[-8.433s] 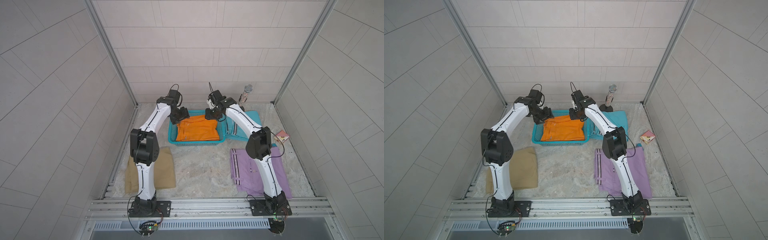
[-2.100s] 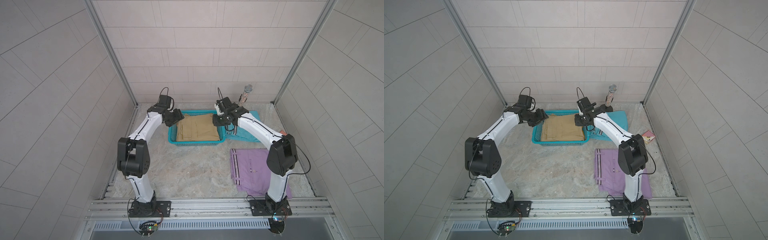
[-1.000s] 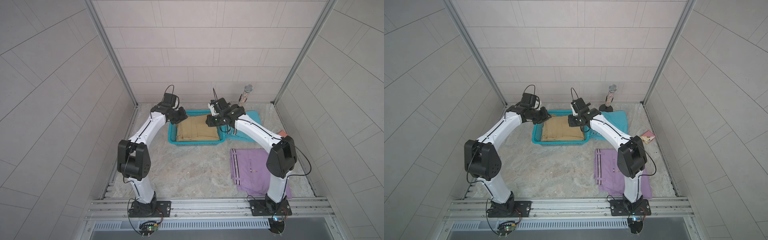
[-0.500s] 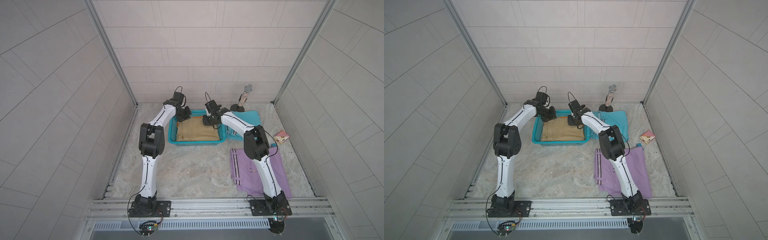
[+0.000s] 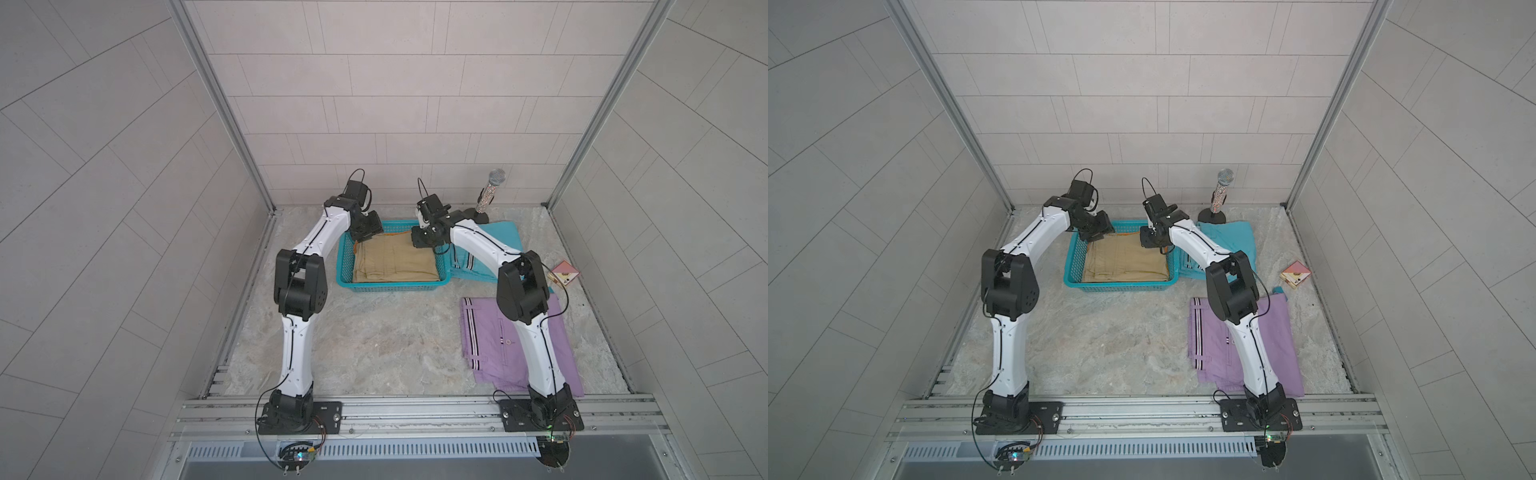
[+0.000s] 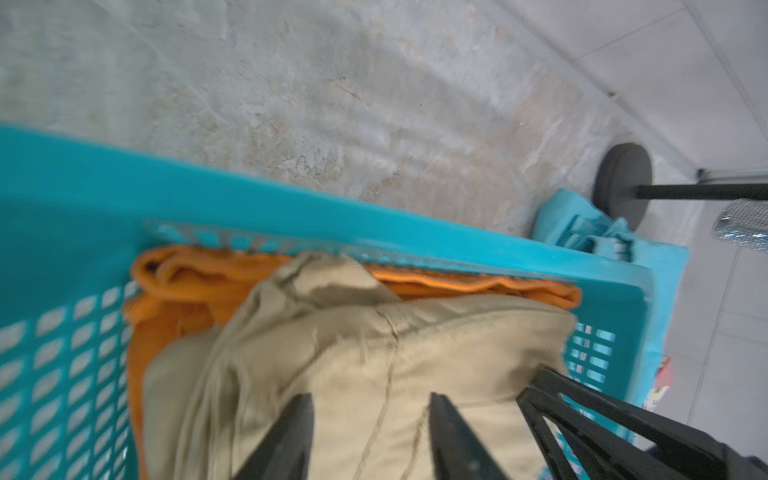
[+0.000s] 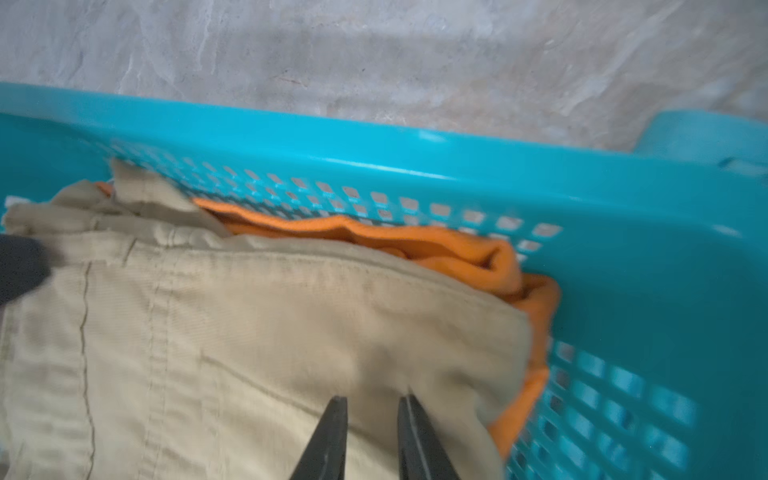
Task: Put the folded long pants in the basket
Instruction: Place the long pant in the basket, then move the long pant to the center of the board.
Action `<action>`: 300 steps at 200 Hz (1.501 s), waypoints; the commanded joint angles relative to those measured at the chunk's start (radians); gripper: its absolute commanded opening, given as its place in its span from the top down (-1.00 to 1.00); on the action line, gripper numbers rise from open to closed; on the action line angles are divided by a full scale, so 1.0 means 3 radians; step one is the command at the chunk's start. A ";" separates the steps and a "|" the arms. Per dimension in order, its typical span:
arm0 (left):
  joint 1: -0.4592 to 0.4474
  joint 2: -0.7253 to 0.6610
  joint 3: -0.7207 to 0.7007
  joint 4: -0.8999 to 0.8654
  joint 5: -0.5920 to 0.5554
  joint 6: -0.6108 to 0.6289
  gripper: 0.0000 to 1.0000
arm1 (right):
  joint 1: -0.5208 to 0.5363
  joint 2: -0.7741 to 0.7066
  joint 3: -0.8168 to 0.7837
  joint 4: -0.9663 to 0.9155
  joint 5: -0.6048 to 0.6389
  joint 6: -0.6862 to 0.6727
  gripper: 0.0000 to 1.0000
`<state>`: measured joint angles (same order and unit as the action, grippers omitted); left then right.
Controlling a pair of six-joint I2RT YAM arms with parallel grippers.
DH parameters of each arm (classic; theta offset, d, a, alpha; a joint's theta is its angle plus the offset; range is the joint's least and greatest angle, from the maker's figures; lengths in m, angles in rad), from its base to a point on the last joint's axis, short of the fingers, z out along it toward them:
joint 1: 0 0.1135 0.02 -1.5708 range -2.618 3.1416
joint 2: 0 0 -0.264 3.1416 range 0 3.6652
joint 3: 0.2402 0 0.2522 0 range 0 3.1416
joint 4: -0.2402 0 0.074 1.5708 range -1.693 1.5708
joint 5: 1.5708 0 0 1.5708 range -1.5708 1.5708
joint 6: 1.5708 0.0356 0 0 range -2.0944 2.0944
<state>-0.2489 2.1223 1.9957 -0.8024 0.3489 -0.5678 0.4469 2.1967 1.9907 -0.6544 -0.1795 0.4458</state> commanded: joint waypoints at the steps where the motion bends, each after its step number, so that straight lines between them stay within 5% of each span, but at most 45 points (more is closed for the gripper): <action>1: -0.0193 -0.0833 -0.0173 -0.0108 -0.0195 0.0057 -0.68 | -0.0020 -0.0767 -0.0188 -0.0008 -0.0010 -0.0031 0.29; 22: -0.0534 -0.1480 -0.0718 -0.0009 -0.0378 -0.0013 -0.91 | -0.0023 -0.1415 -0.0689 0.0076 0.0024 -0.0022 0.13; 69: -0.1565 -0.2675 -0.2762 0.1349 -0.0723 -0.0871 -0.95 | -0.0158 -0.2861 -0.2101 0.0323 0.0267 0.0080 -0.30; 103: -0.2105 -0.2814 -0.3787 0.2145 -0.0782 -0.1194 -1.00 | -0.0481 -0.3780 -0.2746 0.0222 0.0338 0.0212 -0.46; 131: -0.2244 -0.2594 -0.4334 0.2796 -0.0783 -0.1350 -1.00 | -0.0605 -0.4312 -0.3215 0.0214 0.0398 0.0308 -0.56; 199: -0.2298 -0.1619 -0.4374 0.3526 -0.0503 -0.1389 -1.00 | -0.0921 -0.4548 -0.3755 0.0159 0.0249 0.0284 -0.63; 300: -0.2537 -0.0313 -0.3546 0.3440 -0.0170 -0.1534 -1.00 | -0.1155 -0.4471 -0.3789 0.0191 0.0186 0.0209 -0.73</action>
<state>-1.0000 1.9194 0.9421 0.4156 0.2752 -1.0061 0.1066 0.8539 0.8551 -0.5953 -0.1112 0.5194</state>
